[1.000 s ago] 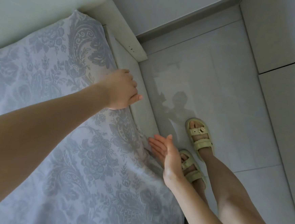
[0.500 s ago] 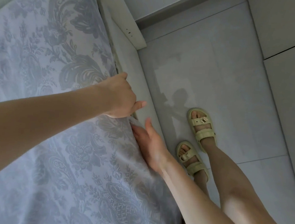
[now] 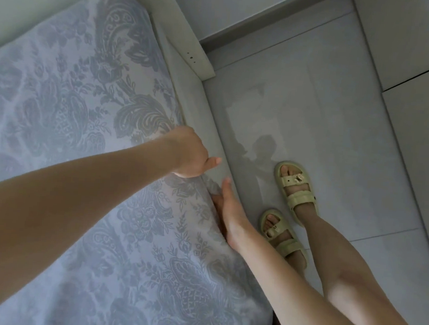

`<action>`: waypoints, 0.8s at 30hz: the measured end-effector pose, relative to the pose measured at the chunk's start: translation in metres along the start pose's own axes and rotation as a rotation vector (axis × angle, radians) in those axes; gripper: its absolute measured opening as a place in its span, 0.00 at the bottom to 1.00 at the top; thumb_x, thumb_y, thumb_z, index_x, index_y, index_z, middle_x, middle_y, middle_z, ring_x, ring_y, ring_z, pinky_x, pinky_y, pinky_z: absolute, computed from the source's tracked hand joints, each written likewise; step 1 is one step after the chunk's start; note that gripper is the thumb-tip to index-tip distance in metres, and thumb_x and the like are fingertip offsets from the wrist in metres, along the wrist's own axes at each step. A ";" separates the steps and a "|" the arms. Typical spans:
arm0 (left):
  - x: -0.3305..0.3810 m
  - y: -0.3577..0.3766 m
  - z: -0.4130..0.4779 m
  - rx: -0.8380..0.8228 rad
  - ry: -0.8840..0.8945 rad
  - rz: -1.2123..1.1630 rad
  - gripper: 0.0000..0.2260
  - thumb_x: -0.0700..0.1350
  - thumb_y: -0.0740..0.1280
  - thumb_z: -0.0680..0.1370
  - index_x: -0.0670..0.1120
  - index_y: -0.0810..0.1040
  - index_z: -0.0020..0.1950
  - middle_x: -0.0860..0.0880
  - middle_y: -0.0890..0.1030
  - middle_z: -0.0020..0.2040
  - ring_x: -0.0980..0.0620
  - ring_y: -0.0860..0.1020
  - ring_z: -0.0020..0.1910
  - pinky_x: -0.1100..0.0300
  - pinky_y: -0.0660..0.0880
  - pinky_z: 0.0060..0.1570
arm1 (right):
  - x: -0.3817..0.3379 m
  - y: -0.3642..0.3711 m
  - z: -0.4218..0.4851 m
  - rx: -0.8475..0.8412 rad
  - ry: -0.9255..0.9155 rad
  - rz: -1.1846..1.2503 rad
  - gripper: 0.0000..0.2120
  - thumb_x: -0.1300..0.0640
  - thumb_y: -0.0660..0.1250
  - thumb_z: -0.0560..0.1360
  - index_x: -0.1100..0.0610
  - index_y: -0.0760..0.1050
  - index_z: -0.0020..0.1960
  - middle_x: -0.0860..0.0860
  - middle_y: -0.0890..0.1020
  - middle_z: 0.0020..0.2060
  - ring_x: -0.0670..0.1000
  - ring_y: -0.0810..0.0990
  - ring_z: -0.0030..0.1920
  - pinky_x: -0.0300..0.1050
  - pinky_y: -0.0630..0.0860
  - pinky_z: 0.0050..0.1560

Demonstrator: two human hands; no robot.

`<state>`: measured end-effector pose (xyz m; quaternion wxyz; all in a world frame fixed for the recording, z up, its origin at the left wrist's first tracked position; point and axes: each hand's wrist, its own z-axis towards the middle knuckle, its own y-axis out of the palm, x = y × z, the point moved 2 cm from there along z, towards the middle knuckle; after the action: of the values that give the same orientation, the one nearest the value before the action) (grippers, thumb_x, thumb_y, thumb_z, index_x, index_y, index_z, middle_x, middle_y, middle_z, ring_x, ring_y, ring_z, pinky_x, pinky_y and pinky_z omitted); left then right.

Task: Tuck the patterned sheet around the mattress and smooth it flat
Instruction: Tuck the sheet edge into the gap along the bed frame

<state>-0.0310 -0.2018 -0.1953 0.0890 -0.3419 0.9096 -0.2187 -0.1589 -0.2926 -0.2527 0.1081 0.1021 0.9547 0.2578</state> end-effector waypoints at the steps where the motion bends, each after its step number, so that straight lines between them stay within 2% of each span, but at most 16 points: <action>1: 0.003 -0.003 0.004 -0.044 -0.007 0.015 0.33 0.56 0.36 0.81 0.44 0.78 0.54 0.44 0.80 0.55 0.45 0.75 0.58 0.53 0.64 0.63 | 0.004 -0.009 -0.006 0.134 -0.112 0.019 0.30 0.38 0.46 0.80 0.57 0.80 0.52 0.53 0.85 0.45 0.48 0.83 0.46 0.42 0.77 0.47; 3: 0.007 -0.008 0.007 -0.122 -0.016 0.068 0.31 0.55 0.36 0.82 0.43 0.76 0.58 0.44 0.79 0.59 0.46 0.74 0.61 0.53 0.61 0.65 | 0.008 -0.025 -0.016 0.369 -0.358 0.011 0.23 0.47 0.50 0.82 0.60 0.79 0.53 0.53 0.84 0.48 0.47 0.82 0.50 0.42 0.73 0.53; 5: 0.007 -0.008 0.009 -0.151 -0.035 0.070 0.31 0.55 0.36 0.82 0.43 0.76 0.61 0.44 0.77 0.62 0.46 0.72 0.64 0.53 0.58 0.67 | 0.011 -0.028 -0.020 0.325 -0.408 0.046 0.20 0.48 0.50 0.82 0.56 0.76 0.59 0.49 0.81 0.56 0.44 0.77 0.58 0.44 0.69 0.62; 6: 0.006 -0.007 0.008 -0.164 -0.040 0.054 0.31 0.55 0.36 0.82 0.43 0.76 0.60 0.43 0.77 0.62 0.46 0.72 0.65 0.53 0.58 0.67 | 0.013 -0.026 -0.019 0.261 -0.363 0.102 0.19 0.48 0.50 0.82 0.54 0.75 0.61 0.50 0.80 0.57 0.45 0.77 0.59 0.44 0.71 0.63; 8: 0.004 -0.004 0.008 -0.147 -0.035 0.028 0.31 0.55 0.36 0.82 0.44 0.77 0.56 0.44 0.79 0.59 0.47 0.73 0.63 0.53 0.59 0.66 | 0.013 -0.022 -0.019 0.171 -0.326 0.139 0.19 0.47 0.51 0.81 0.54 0.74 0.60 0.55 0.81 0.56 0.49 0.80 0.55 0.42 0.76 0.55; 10: 0.000 0.002 0.009 -0.093 -0.018 0.001 0.31 0.55 0.36 0.82 0.43 0.77 0.53 0.45 0.80 0.57 0.47 0.74 0.61 0.54 0.60 0.67 | 0.011 -0.019 -0.024 0.162 -0.376 0.046 0.20 0.47 0.53 0.79 0.57 0.75 0.61 0.59 0.81 0.55 0.48 0.81 0.52 0.36 0.77 0.49; 12: -0.004 0.007 0.011 -0.055 -0.013 -0.011 0.33 0.56 0.36 0.81 0.43 0.79 0.51 0.46 0.81 0.54 0.48 0.75 0.60 0.54 0.61 0.67 | 0.013 -0.016 -0.028 0.118 -0.402 0.030 0.22 0.44 0.56 0.78 0.60 0.74 0.61 0.58 0.81 0.55 0.47 0.81 0.53 0.34 0.76 0.49; 14: -0.004 0.007 0.010 -0.044 -0.014 -0.033 0.33 0.56 0.36 0.81 0.44 0.77 0.43 0.46 0.82 0.51 0.48 0.76 0.58 0.54 0.62 0.67 | 0.014 -0.012 -0.030 0.027 -0.345 0.016 0.25 0.40 0.55 0.78 0.58 0.76 0.60 0.54 0.82 0.55 0.46 0.81 0.56 0.36 0.76 0.51; 15: -0.004 0.007 0.010 -0.043 -0.014 -0.039 0.33 0.56 0.36 0.81 0.44 0.77 0.43 0.46 0.82 0.50 0.48 0.76 0.58 0.54 0.61 0.68 | 0.011 -0.008 -0.030 -0.025 -0.284 0.011 0.26 0.38 0.53 0.77 0.56 0.76 0.59 0.51 0.82 0.55 0.46 0.80 0.56 0.37 0.75 0.53; 17: -0.007 0.013 0.010 -0.015 -0.004 -0.042 0.37 0.58 0.33 0.79 0.43 0.79 0.51 0.46 0.82 0.52 0.48 0.75 0.60 0.53 0.60 0.69 | 0.006 0.000 -0.025 -0.125 -0.133 -0.017 0.29 0.35 0.49 0.75 0.53 0.77 0.59 0.50 0.82 0.56 0.47 0.79 0.58 0.41 0.74 0.57; 19: -0.013 0.022 0.009 0.060 0.010 -0.047 0.45 0.62 0.25 0.72 0.46 0.78 0.59 0.48 0.81 0.56 0.49 0.75 0.61 0.52 0.61 0.69 | 0.000 0.011 -0.011 -0.258 -0.036 -0.061 0.35 0.30 0.47 0.74 0.52 0.73 0.66 0.50 0.79 0.60 0.48 0.77 0.62 0.46 0.70 0.65; 20: -0.014 0.026 0.008 0.097 0.019 -0.050 0.48 0.62 0.22 0.69 0.48 0.78 0.60 0.48 0.81 0.56 0.49 0.75 0.61 0.52 0.62 0.68 | -0.004 0.017 -0.003 -0.314 -0.026 -0.111 0.36 0.28 0.47 0.73 0.49 0.70 0.69 0.48 0.78 0.63 0.47 0.75 0.64 0.47 0.68 0.67; 22: -0.016 0.028 0.007 0.165 0.043 -0.011 0.50 0.62 0.21 0.68 0.49 0.79 0.57 0.49 0.82 0.54 0.50 0.76 0.58 0.53 0.64 0.65 | -0.011 0.028 0.013 -0.343 -0.025 -0.170 0.36 0.26 0.48 0.72 0.45 0.67 0.71 0.46 0.75 0.65 0.45 0.72 0.66 0.49 0.64 0.71; 24: -0.015 0.019 0.001 0.277 0.058 -0.074 0.45 0.61 0.25 0.72 0.47 0.80 0.51 0.48 0.82 0.48 0.49 0.76 0.51 0.54 0.66 0.61 | -0.015 0.028 0.023 -0.320 0.003 -0.132 0.36 0.27 0.46 0.73 0.46 0.66 0.72 0.47 0.75 0.66 0.45 0.72 0.66 0.49 0.63 0.71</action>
<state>-0.0302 -0.1797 -0.2044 0.1008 -0.3532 0.8597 -0.3549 -0.1347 -0.2619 -0.2557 0.1385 0.0202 0.9063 0.3989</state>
